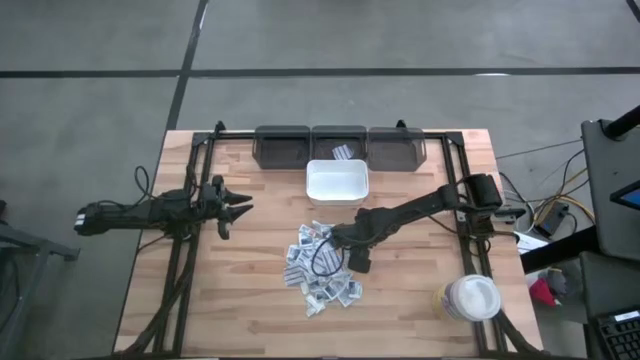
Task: Pick & Place First Aid Supplies
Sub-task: Put the blue bandage into the middle black bin
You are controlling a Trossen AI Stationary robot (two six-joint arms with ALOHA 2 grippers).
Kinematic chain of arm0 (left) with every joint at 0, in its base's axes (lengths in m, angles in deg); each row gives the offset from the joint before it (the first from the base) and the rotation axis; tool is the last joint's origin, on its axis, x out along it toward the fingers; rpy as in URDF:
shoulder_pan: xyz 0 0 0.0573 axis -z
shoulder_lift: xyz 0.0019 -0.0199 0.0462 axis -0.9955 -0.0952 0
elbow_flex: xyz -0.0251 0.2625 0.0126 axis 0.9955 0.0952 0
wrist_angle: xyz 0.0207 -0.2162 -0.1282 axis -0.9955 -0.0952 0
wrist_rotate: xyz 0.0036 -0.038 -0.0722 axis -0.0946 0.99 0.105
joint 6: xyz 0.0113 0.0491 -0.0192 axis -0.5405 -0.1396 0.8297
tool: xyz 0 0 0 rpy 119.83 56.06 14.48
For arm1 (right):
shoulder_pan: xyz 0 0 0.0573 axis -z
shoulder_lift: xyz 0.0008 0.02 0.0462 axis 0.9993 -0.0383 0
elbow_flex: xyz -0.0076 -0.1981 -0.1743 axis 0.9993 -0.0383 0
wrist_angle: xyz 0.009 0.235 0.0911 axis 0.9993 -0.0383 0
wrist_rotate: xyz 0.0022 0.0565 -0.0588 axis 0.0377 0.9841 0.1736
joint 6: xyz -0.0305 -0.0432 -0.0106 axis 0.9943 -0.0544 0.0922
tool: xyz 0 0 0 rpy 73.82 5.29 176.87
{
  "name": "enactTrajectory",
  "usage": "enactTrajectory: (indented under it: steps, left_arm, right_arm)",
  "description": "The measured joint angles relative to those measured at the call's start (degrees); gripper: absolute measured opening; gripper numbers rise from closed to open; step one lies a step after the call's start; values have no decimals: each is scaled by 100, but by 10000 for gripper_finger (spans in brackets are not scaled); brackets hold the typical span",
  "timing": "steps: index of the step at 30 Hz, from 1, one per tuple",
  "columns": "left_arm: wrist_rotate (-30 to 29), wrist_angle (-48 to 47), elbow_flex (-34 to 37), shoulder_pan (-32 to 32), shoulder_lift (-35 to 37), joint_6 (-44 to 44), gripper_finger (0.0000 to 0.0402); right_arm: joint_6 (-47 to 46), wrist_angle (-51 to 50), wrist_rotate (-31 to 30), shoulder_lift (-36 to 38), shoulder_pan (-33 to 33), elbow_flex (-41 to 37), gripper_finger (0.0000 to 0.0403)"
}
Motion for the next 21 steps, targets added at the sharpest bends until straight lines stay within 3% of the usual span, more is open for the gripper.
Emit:
enactTrajectory:
  steps: [21]
  left_arm:
    - [30,-2,2,0,-106,187,124]
  right_arm:
    - [-409,-368,-44,633,-13,11,146]
